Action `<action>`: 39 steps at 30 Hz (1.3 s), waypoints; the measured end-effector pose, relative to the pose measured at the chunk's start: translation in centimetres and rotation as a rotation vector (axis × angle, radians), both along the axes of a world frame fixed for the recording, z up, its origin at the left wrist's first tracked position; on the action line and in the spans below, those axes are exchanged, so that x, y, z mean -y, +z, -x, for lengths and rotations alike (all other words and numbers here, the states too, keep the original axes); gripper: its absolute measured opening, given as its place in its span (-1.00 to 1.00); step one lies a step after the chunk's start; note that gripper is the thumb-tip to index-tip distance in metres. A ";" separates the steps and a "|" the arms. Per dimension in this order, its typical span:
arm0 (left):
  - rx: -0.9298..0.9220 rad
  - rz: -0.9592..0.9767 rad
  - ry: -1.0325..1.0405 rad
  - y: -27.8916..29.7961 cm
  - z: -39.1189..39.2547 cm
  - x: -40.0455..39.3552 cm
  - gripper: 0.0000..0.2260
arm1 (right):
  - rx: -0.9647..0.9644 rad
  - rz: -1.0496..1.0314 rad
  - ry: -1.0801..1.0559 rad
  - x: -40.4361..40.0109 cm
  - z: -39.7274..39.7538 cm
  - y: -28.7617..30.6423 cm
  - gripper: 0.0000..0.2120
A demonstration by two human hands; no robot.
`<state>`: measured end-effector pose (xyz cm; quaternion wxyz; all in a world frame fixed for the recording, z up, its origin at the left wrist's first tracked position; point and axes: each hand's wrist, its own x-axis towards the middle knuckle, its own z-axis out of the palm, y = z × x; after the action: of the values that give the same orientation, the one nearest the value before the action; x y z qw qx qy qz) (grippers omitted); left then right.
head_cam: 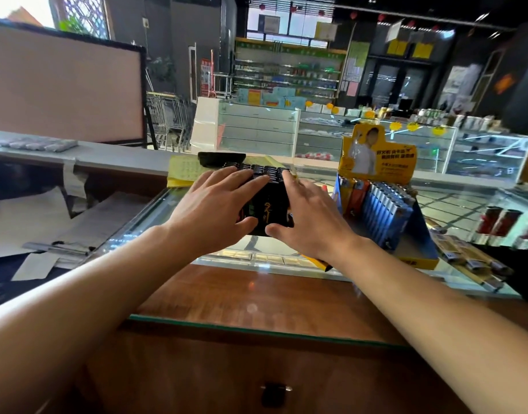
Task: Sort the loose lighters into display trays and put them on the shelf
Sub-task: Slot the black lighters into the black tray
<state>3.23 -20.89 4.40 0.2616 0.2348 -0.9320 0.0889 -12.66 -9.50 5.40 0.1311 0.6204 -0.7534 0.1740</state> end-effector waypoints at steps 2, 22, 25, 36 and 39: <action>-0.009 0.018 -0.008 0.1 -0.1 0.1 -0.36 | 0.000 0.014 0.001 0.0 0.0 -0.1 -0.08; -0.072 -0.053 0.020 0.1 -5.2 2.7 -0.39 | 0.017 -0.015 0.077 2.8 -4.7 0.2 -0.12; -0.075 -0.052 0.007 0.1 -6.2 3.2 -0.39 | 0.037 -0.021 0.085 3.5 -5.7 0.2 -0.12; -0.070 -0.032 0.035 0.2 -7.3 3.4 -0.40 | 0.081 -0.038 0.092 4.7 -6.5 0.2 -0.09; -0.065 -0.039 0.048 0.3 -7.2 3.3 -0.40 | 0.067 -0.055 0.087 4.5 -6.4 0.5 -0.09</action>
<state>10.46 -24.15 4.73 0.2848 0.2647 -0.9187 0.0691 -6.22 -14.04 5.87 0.0812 0.6497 -0.7342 0.1796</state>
